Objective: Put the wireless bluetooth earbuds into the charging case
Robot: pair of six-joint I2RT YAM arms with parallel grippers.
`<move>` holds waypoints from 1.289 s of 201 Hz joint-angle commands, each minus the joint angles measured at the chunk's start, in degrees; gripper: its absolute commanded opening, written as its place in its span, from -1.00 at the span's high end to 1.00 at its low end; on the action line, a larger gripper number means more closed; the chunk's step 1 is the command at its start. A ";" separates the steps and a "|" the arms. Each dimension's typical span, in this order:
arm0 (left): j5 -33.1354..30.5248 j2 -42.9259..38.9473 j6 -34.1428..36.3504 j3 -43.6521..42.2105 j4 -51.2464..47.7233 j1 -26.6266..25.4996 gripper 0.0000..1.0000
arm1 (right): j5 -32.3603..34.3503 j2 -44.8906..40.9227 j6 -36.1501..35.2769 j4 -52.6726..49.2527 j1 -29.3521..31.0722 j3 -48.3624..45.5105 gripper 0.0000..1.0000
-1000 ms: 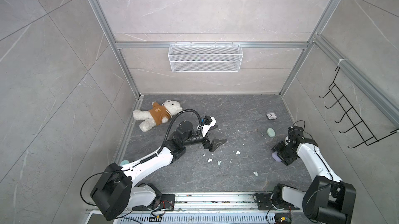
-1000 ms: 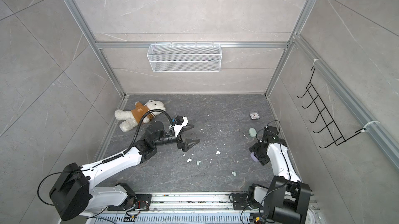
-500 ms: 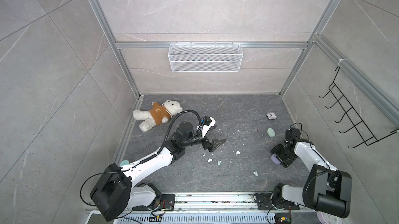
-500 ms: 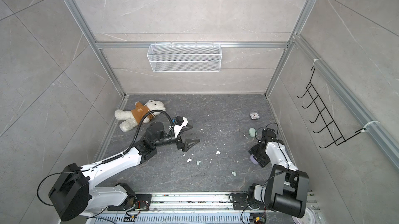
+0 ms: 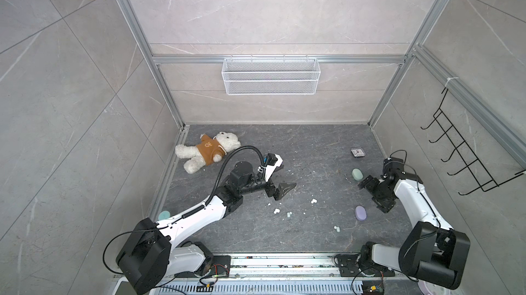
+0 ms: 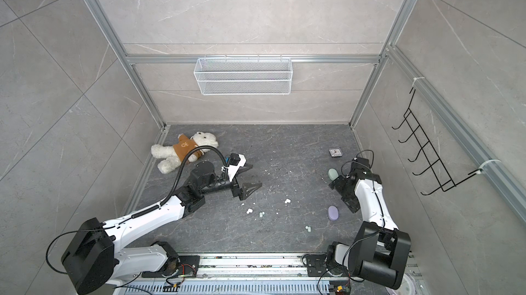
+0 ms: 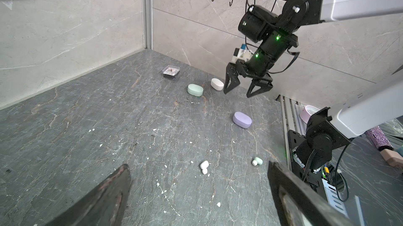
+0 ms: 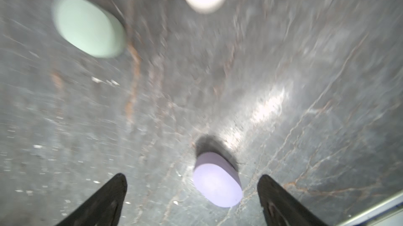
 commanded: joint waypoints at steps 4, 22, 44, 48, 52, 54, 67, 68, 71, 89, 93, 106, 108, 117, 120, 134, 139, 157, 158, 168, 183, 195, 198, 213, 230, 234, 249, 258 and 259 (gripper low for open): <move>-0.31 -1.37 1.61 0.59 1.07 0.25 -1.00 | -0.11 5.98 -0.41 -0.99 -2.79 6.97 -0.98; 0.05 -1.28 1.76 1.26 0.30 0.25 -1.00 | -1.15 9.53 0.84 1.33 -5.31 9.14 -1.00; -0.03 -1.30 1.57 1.27 0.71 0.25 -1.00 | -0.74 13.01 0.14 3.08 -7.07 11.58 -1.00; -0.11 -1.37 1.53 1.25 0.77 0.25 -0.99 | -0.30 13.54 -0.14 3.35 -7.39 11.92 -1.00; -0.28 -1.45 1.45 1.18 0.85 0.25 -1.00 | -0.04 14.00 -0.55 3.76 -7.68 12.11 -1.00; -0.33 -1.45 1.42 1.11 0.80 0.25 -1.00 | 0.10 14.26 -0.76 3.91 -7.85 12.23 -1.00; -0.93 -1.76 1.40 0.55 1.29 0.25 -1.00 | 0.50 15.64 -1.96 5.34 -9.16 12.61 -1.00; -0.99 -1.79 1.42 0.46 1.35 0.25 -1.00 | 0.55 15.76 -2.11 5.46 -9.28 12.66 -1.00; -1.13 -1.87 1.44 0.27 1.39 0.25 -1.00 | 0.58 16.06 -2.43 5.83 -9.63 12.75 -1.00; -2.23 -2.08 1.53 -0.21 1.31 0.25 -1.00 | -0.07 18.23 -4.15 8.10 -11.39 13.49 -0.99; -2.42 -2.15 1.62 -0.28 1.16 0.25 -1.00 | -0.11 18.81 -4.38 8.69 -11.62 13.67 -0.99; -3.32 -2.18 2.11 -0.41 0.75 0.30 -1.00 | -0.20 20.70 -4.71 11.07 -11.78 14.28 -0.98; -3.46 -2.21 2.20 -0.41 0.71 0.31 -1.00 | -0.20 20.93 -4.66 11.54 -11.78 14.29 -0.98; -4.12 -2.25 2.62 -0.36 0.31 0.37 -1.00 | -0.36 22.30 -4.34 13.49 -11.74 14.38 -0.98; -4.26 -2.25 2.66 -0.35 0.25 0.42 -1.00 | -0.52 22.79 -4.35 14.07 -11.78 14.57 -0.97; -4.65 -2.18 2.76 -0.48 0.04 1.07 -1.00 | -1.55 25.64 -4.56 16.20 -11.87 15.89 -0.95; -4.84 -2.09 2.63 -0.50 0.04 1.35 -1.00 | -1.80 26.52 -5.03 16.99 -11.80 16.40 -0.95; -5.01 -1.99 2.64 -0.57 0.02 2.01 -1.00 | -3.25 29.27 -6.12 19.25 -11.80 17.94 -0.94; -5.05 -1.99 2.65 -0.58 0.05 2.05 -1.00 | -3.40 29.43 -6.17 19.27 -11.79 18.00 -0.94; -5.09 -1.90 2.73 -0.58 0.00 2.34 -1.00 | -4.73 31.18 -7.03 19.06 -11.78 19.53 -0.94; -5.14 -1.73 2.76 -0.58 -0.01 2.79 -1.00 | -6.89 33.48 -7.84 18.67 -11.82 20.99 -0.92; -5.09 -1.57 2.64 -0.51 0.08 3.13 -1.00 | -8.72 34.39 -8.49 19.08 -11.74 21.11 -0.92; -5.17 -1.47 2.67 -0.52 0.08 3.18 -1.00 | -9.09 34.61 -8.66 19.00 -11.73 21.25 -0.91; -4.95 -1.13 2.45 -0.43 0.25 3.57 -1.00 | -11.42 35.61 -9.42 18.05 -11.74 22.03 -0.91; -4.68 -0.73 2.14 -0.33 0.66 3.80 -1.00 | -12.98 36.01 -10.30 16.62 -11.70 22.38 -0.89; -4.62 -0.60 2.06 -0.32 0.71 3.85 -1.00 | -13.28 35.96 -10.41 16.42 -11.69 22.29 -0.89; -4.30 -0.15 1.62 -0.23 1.29 4.02 -1.00 | -14.21 35.27 -10.61 16.63 -11.53 21.61 -0.89; -4.20 0.07 1.45 -0.21 1.45 4.03 -1.00 | -15.03 34.95 -10.69 16.74 -11.37 21.41 -0.88; -4.16 0.10 1.45 -0.22 1.47 4.03 -1.00 | -15.18 34.91 -10.70 16.69 -11.31 21.36 -0.88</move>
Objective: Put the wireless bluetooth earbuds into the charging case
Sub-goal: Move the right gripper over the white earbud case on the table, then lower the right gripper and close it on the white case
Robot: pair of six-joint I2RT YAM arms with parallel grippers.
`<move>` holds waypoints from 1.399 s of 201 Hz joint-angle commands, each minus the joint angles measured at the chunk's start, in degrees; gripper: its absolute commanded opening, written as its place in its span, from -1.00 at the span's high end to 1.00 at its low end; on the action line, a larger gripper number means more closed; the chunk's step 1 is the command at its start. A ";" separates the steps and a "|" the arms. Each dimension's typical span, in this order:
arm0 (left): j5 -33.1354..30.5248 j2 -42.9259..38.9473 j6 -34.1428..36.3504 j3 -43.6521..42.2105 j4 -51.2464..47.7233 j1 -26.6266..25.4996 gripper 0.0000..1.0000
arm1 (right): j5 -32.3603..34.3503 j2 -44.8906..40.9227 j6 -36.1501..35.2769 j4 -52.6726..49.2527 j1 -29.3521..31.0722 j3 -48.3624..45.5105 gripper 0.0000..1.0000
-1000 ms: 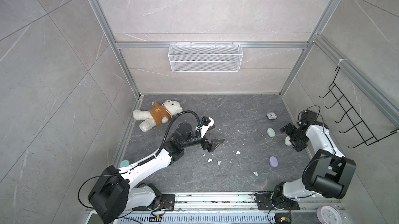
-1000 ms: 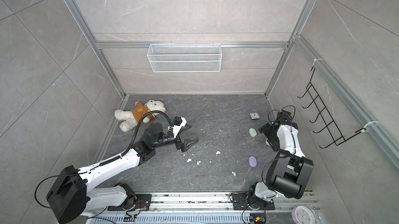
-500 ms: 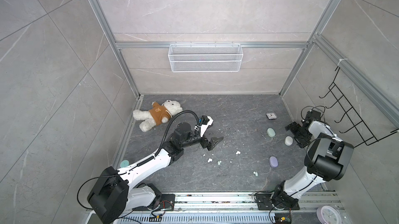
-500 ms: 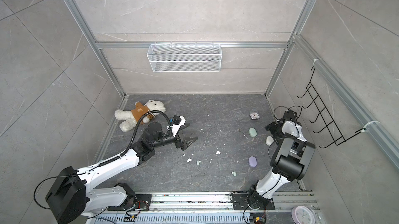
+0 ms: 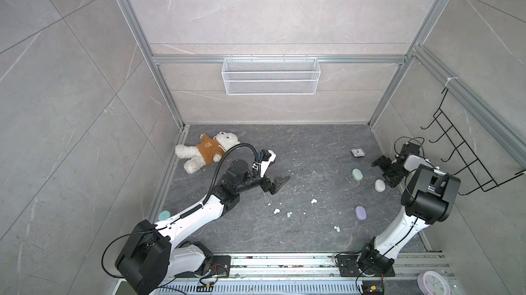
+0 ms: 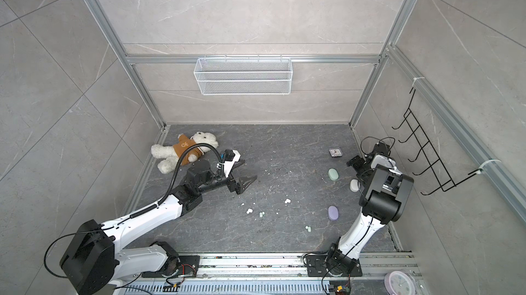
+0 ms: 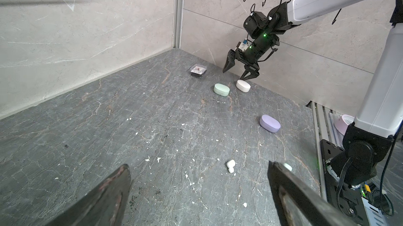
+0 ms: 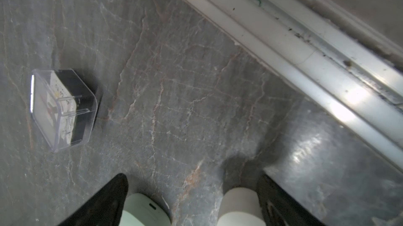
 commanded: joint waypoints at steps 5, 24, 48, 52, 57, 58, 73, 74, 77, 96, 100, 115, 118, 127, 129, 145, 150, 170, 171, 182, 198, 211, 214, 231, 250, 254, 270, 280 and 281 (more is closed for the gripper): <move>0.35 0.78 0.17 0.35 2.35 0.41 -1.00 | -3.91 -0.11 -1.68 -1.82 0.72 0.64 -0.88; 0.73 1.17 -0.10 0.44 2.56 0.47 -1.00 | -5.51 -0.28 -1.94 -2.81 1.18 1.04 -0.87; 0.65 1.17 0.03 0.44 2.37 0.47 -1.00 | 0.16 -1.87 -1.51 -6.77 1.90 2.68 -0.85; 0.64 1.22 0.03 0.45 2.37 0.43 -1.00 | 2.59 -2.14 -1.08 -8.24 2.04 3.39 -0.85; 0.60 1.26 0.04 0.44 2.37 0.42 -1.00 | 5.35 -2.41 -0.55 -10.05 2.20 4.21 -0.86; 0.65 1.26 0.04 0.44 2.36 0.45 -1.00 | 5.75 -2.45 -0.45 -10.36 2.18 4.34 -0.86; 0.77 1.53 -0.16 0.53 2.44 0.47 -1.00 | 12.17 -2.16 2.00 -16.62 2.19 7.08 -0.85; 0.73 1.53 -0.19 0.53 2.40 0.47 -1.00 | 12.41 -2.10 2.14 -16.98 2.22 7.27 -0.85; 0.83 1.59 -0.22 0.55 2.39 0.47 -1.00 | 13.22 -1.96 2.69 -18.10 2.17 7.69 -0.86; 0.93 1.81 -0.23 0.59 2.42 0.47 -1.00 | 15.37 -2.10 5.48 -22.31 2.13 8.73 -0.89; 0.93 1.90 -0.23 0.62 2.40 0.47 -1.00 | 15.31 -2.20 6.02 -22.82 2.07 8.69 -0.89; 0.95 2.01 -0.32 0.69 2.37 0.47 -1.00 | 14.20 -2.23 7.31 -23.55 2.00 8.22 -0.90; 0.89 2.07 -0.31 0.70 2.39 0.47 -1.00 | 13.97 -2.07 7.43 -23.73 2.06 8.29 -0.90; 0.95 2.15 -0.36 0.69 2.41 0.47 -1.00 | 13.58 -1.41 7.39 -24.20 2.07 8.49 -0.90; 0.93 2.21 -0.41 0.73 2.48 0.47 -1.00 | 13.44 -1.25 7.38 -24.14 2.07 8.44 -0.91; 0.99 2.18 -0.42 0.78 2.49 0.47 -1.00 | 12.65 0.26 6.76 -24.36 2.11 8.58 -0.91; 1.00 2.21 -0.42 0.79 2.54 0.47 -1.00 | 12.57 0.66 6.42 -24.49 2.12 8.68 -0.90; 1.04 2.05 -0.31 0.79 2.17 0.47 -1.00 | 12.51 1.64 5.86 -24.47 2.15 7.80 -0.90; 0.99 2.01 -0.31 0.79 2.18 0.47 -1.00 | 12.50 1.65 5.83 -24.43 2.15 7.71 -0.90; 0.91 1.97 -0.32 0.79 2.18 0.47 -1.00 | 12.40 1.71 5.84 -23.84 2.14 6.84 -0.88; 0.94 2.21 -0.44 0.85 2.20 0.46 -1.00 | 11.55 2.23 5.80 -23.01 2.16 5.71 -0.85; 1.10 2.18 -0.56 0.86 2.27 0.47 -1.00 | 11.43 2.69 5.80 -22.43 2.27 5.15 -0.82; 1.12 2.16 -0.57 0.88 2.27 0.47 -1.00 | 11.35 2.70 5.81 -22.12 2.32 4.91 -0.82; 1.03 2.13 -0.52 0.78 2.21 0.45 -1.00 | 11.42 2.78 5.84 -21.10 2.29 4.11 -0.76; 0.95 2.04 -0.44 0.78 2.19 0.47 -1.00 | 11.16 3.48 5.72 -20.67 2.32 3.88 -0.66; 0.95 2.09 -0.43 0.79 2.21 0.46 -1.00 | 11.09 3.62 5.73 -20.47 2.33 3.71 -0.65; 0.83 2.14 -0.43 0.79 2.21 0.47 -1.00 | 11.12 3.84 5.82 -19.63 2.27 3.13 -0.54; 0.75 2.12 -0.36 0.79 2.19 0.47 -1.00 | 11.16 3.84 5.80 -18.98 2.33 2.82 -0.47; 0.72 2.09 -0.33 0.75 2.19 0.47 -1.00 | 11.16 3.84 5.80 -18.91 2.33 2.81 -0.45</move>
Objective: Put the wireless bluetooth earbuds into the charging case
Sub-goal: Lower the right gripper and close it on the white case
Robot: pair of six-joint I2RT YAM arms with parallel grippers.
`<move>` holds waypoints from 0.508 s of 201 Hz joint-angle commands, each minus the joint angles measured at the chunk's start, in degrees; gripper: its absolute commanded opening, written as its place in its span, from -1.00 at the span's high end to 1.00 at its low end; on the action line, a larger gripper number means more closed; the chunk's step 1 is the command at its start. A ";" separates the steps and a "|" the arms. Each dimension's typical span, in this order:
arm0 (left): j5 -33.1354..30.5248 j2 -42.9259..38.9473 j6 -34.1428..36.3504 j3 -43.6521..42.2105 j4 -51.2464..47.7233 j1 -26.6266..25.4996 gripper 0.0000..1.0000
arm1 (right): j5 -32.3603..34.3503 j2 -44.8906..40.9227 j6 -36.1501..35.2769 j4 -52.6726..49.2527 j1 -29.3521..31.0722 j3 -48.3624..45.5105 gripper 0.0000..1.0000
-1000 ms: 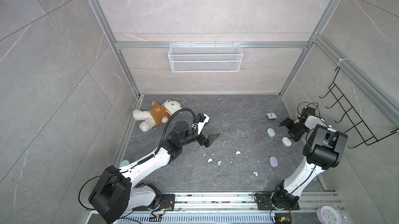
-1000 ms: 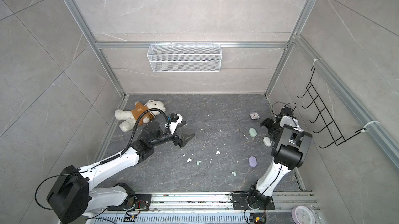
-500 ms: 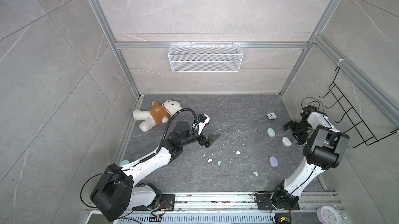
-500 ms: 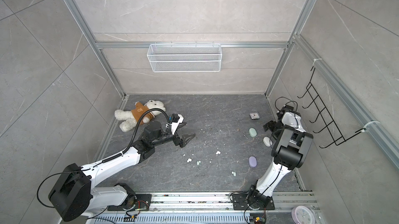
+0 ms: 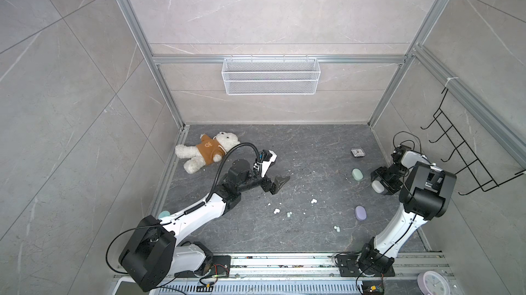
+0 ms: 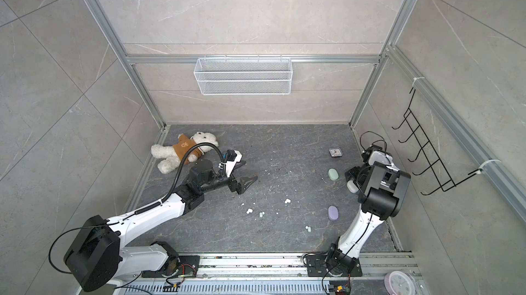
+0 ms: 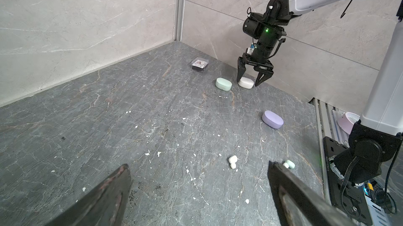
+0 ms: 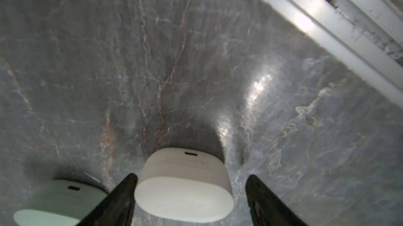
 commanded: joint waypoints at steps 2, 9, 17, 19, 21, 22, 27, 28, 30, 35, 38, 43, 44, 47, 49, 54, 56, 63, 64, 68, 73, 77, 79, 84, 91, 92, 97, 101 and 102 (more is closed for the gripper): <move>0.65 -0.19 -0.10 0.78 1.81 0.25 -1.00 | -0.31 1.05 0.24 1.48 0.23 -1.22 -0.42; 0.52 -0.20 -0.09 0.79 1.79 0.25 -1.00 | -0.23 0.98 0.30 1.84 0.23 -1.47 -0.34; 0.55 -0.19 -0.09 0.79 1.80 0.23 -1.00 | -0.44 0.75 0.41 2.41 0.23 -1.91 -0.29; 0.59 -0.18 -0.09 0.79 1.77 0.25 -1.00 | -0.54 0.71 0.49 2.57 0.23 -2.05 -0.28; 0.58 -0.22 -0.09 0.79 1.78 0.25 -1.00 | -0.70 0.63 0.57 2.72 0.21 -2.13 -0.26; 0.58 -0.22 -0.09 0.79 1.80 0.25 -1.00 | -0.77 0.57 0.57 2.76 0.26 -2.21 -0.25; 0.59 -0.15 -0.09 0.78 1.74 0.23 -1.00 | -0.84 0.38 0.65 2.94 0.21 -2.42 -0.23; 0.55 -0.12 -0.14 0.79 1.78 0.24 -1.00 | -0.88 0.32 0.66 3.00 0.22 -2.48 -0.22; 0.59 -0.14 -0.10 0.75 1.80 0.25 -1.00 | -0.96 0.18 0.73 3.09 0.23 -2.57 -0.21; 0.59 -0.03 -0.14 0.79 1.80 0.25 -1.00 | -1.08 -0.04 0.87 3.29 0.32 -2.84 -0.19; 0.54 -0.04 -0.14 0.79 1.81 0.24 -1.00 | -1.21 -0.23 0.92 3.28 0.29 -2.93 -0.17; 0.56 0.02 -0.18 0.79 1.77 0.25 -1.00 | -1.48 -0.50 0.97 3.30 0.32 -3.08 -0.16; 0.54 0.06 -0.22 0.79 1.79 0.25 -1.00 | -1.51 -0.56 0.99 3.31 0.32 -3.12 -0.16; 0.57 0.05 -0.14 0.87 1.79 0.25 -1.00 | -1.54 -0.80 1.03 3.24 0.31 -3.20 -0.15; 0.61 0.08 -0.17 0.88 1.79 0.25 -1.00 | -1.56 -0.91 1.06 3.24 0.38 -3.23 -0.15; 0.64 0.09 -0.18 0.88 1.81 0.25 -1.00 | -1.54 -1.25 0.98 3.03 0.38 -3.24 -0.14; 0.61 0.09 -0.18 0.88 1.75 0.25 -1.00 | -1.54 -1.35 0.94 2.92 0.36 -3.24 -0.13; 0.72 0.17 -0.19 0.84 1.81 0.24 -1.00 | -1.74 -1.99 0.98 2.64 0.44 -3.44 -0.13; 0.75 0.13 -0.19 0.86 1.81 0.25 -1.00 | -1.77 -2.05 0.95 2.63 0.47 -3.47 -0.13; 0.77 0.18 -0.14 0.92 1.81 0.25 -1.00 | -2.01 -2.48 0.87 2.40 0.49 -3.58 -0.12; 0.78 0.23 -0.07 0.94 1.81 0.25 -1.00 | -2.21 -3.05 0.80 2.08 0.53 -3.73 -0.12; 0.83 0.24 -0.09 0.95 1.79 0.25 -1.00 | -2.30 -3.56 0.77 1.84 0.56 -3.97 -0.12; 0.90 0.26 -0.09 1.05 1.81 0.27 -1.00 | -2.33 -3.89 0.73 1.72 0.71 -4.09 -0.12; 1.04 0.29 -0.14 1.06 1.81 0.26 -1.00 | -2.48 -4.60 0.62 1.37 0.90 -4.33 -0.11; 1.39 0.46 0.04 1.18 1.81 0.28 -1.00 | -3.02 -5.75 0.48 0.94 1.16 -4.92 -0.11; 1.44 0.45 0.06 1.21 1.73 0.26 -1.00 | -3.07 -5.91 0.44 0.90 1.22 -5.01 -0.11; 1.76 0.53 0.27 1.23 1.61 0.25 -0.99 | -3.29 -6.75 0.26 0.47 1.40 -5.45 -0.11; 2.10 0.66 0.49 1.39 1.44 0.30 -1.00 | -3.46 -7.48 0.16 0.06 1.57 -5.89 -0.11; 2.14 0.73 0.55 1.44 1.41 0.27 -1.00 | -3.51 -7.75 0.19 -0.07 1.65 -6.06 -0.11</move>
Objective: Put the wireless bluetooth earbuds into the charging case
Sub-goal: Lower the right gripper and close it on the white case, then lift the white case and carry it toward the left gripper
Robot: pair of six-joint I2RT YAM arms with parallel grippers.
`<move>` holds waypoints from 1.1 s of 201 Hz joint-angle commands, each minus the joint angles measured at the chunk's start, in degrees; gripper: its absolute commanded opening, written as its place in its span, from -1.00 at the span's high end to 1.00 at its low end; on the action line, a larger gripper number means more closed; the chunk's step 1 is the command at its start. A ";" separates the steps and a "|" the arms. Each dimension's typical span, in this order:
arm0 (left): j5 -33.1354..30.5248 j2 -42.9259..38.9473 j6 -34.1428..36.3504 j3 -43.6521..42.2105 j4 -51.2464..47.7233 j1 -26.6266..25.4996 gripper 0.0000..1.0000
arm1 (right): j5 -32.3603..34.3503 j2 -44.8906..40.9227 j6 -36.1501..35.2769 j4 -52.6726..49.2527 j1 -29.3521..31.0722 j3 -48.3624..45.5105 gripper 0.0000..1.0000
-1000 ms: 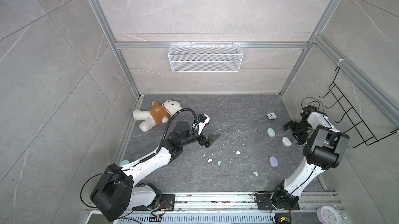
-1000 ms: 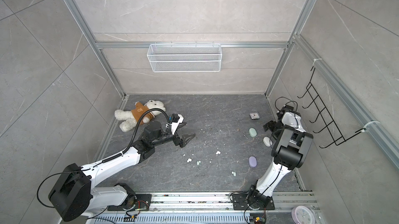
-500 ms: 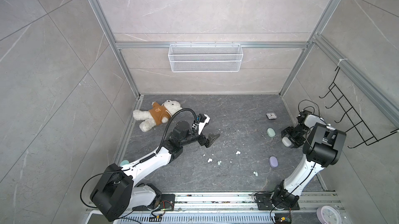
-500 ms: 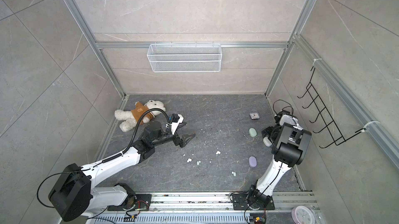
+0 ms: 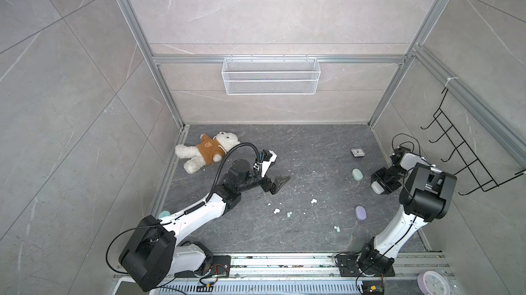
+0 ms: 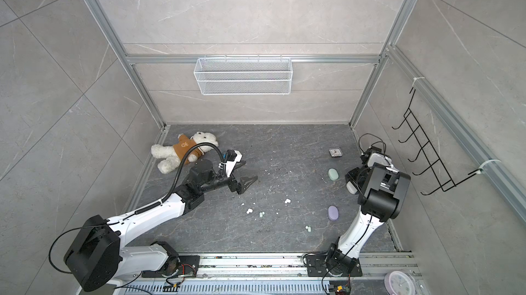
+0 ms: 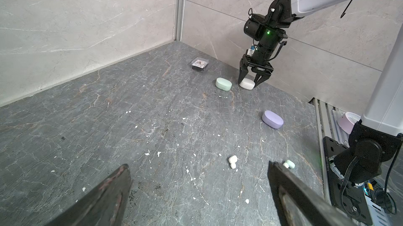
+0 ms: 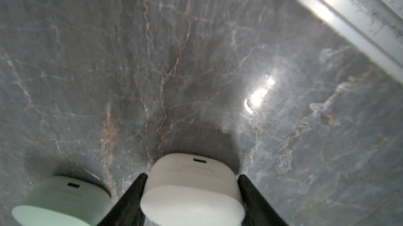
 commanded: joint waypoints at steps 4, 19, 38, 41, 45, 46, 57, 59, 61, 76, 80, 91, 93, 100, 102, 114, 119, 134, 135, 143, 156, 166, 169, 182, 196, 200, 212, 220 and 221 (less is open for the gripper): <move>2.35 0.61 0.72 1.53 1.19 0.25 -1.00 | -1.99 -5.69 -0.20 -2.94 1.38 -2.54 -0.11; 3.82 1.34 1.44 2.00 0.46 0.25 -1.00 | -3.50 -9.34 -0.72 -4.18 2.24 -4.85 -0.12; 5.93 2.47 1.82 2.70 -0.39 0.23 -1.00 | -5.86 -15.03 -1.32 -6.44 3.59 -7.92 -0.11; 6.30 2.61 1.96 2.82 -0.58 0.17 -1.00 | -6.10 -15.89 -1.48 -6.98 3.79 -8.16 -0.11; 6.96 2.92 2.01 2.92 -0.67 0.16 -1.00 | -6.37 -17.09 -1.52 -7.80 4.14 -8.65 -0.11; 7.07 3.00 2.01 3.00 -0.70 0.16 -1.00 | -6.39 -17.42 -1.56 -8.00 4.22 -8.77 -0.11; 8.65 3.64 2.03 3.66 -1.34 0.16 -0.99 | -8.16 -21.01 -1.82 -9.66 5.19 -10.13 -0.11; 9.03 3.72 2.02 3.80 -1.30 0.16 -0.99 | -8.54 -21.65 -1.83 -9.97 5.42 -10.30 -0.11; 9.28 3.81 2.04 3.83 -1.32 0.16 -1.00 | -8.83 -22.29 -1.79 -10.35 5.66 -10.47 -0.11; 12.22 4.30 1.95 4.20 -0.73 0.00 -0.99 | -11.14 -26.68 -1.96 -13.71 7.85 -11.15 -0.12; 12.85 4.39 1.89 4.22 -0.49 -0.01 -1.00 | -11.37 -27.70 -2.01 -14.41 8.38 -11.17 -0.12; 14.77 4.78 1.81 4.74 -0.72 -0.25 -1.00 | -12.55 -31.00 -1.87 -16.76 10.66 -11.18 -0.12; 15.13 4.82 1.88 4.94 -0.86 -0.27 -1.00 | -12.84 -31.50 -1.71 -17.11 11.03 -11.11 -0.12; 16.02 5.07 1.93 5.63 -1.78 -0.46 -1.00 | -13.99 -33.23 -1.40 -18.34 12.88 -10.91 -0.12; 16.34 5.16 1.97 5.87 -2.07 -0.52 -1.00 | -14.39 -33.69 -1.40 -18.80 13.23 -10.78 -0.12; 18.66 5.74 2.71 7.50 -4.40 -1.03 -1.00 | -15.55 -35.60 -1.11 -21.88 16.30 -9.19 -0.12; 19.54 5.89 3.28 8.40 -5.43 -1.27 -1.00 | -16.00 -36.60 -0.85 -22.88 17.91 -8.51 -0.12; 21.44 6.20 5.41 10.38 -8.20 -2.44 -1.00 | -18.12 -38.45 -0.23 -25.47 21.50 -6.34 -0.12; 21.57 6.22 5.56 10.51 -8.29 -2.50 -1.00 | -18.24 -38.48 -0.26 -25.67 21.78 -6.12 -0.12; 22.95 6.40 6.61 11.40 -8.90 -2.97 -0.99 | -18.59 -38.97 -0.18 -27.48 23.71 -4.23 -0.12; 24.24 6.59 7.69 12.59 -9.56 -3.59 -1.00 | -19.74 -39.67 0.03 -29.74 26.31 -1.18 -0.12; 25.39 6.76 8.39 13.05 -9.53 -3.85 -1.00 | -21.17 -39.96 0.30 -31.18 28.22 1.36 -0.12; 25.84 6.81 8.79 13.23 -9.56 -3.93 -1.00 | -21.65 -40.10 0.33 -31.41 28.72 2.04 -0.12; 27.41 7.03 10.32 13.81 -9.53 -4.44 -1.00 | -22.89 -39.99 0.85 -32.76 32.03 5.35 -0.12; 29.32 7.53 11.83 14.69 -9.56 -5.21 -1.00 | -22.97 -38.98 1.06 -34.47 36.59 9.20 -0.13; 29.91 7.72 12.15 14.97 -9.53 -5.42 -1.00 | -23.02 -38.65 1.15 -34.72 37.83 10.21 -0.13; 31.31 8.47 12.71 16.13 -9.66 -5.87 -0.99 | -23.02 -37.78 1.82 -34.92 41.39 12.81 -0.13; 31.94 8.84 12.85 16.74 -9.70 -6.12 -1.00 | -22.81 -37.09 2.25 -34.92 43.47 14.38 -0.13; 32.00 8.86 12.88 16.85 -9.70 -6.14 -1.00 | -22.78 -37.00 2.30 -34.96 43.75 14.57 -0.13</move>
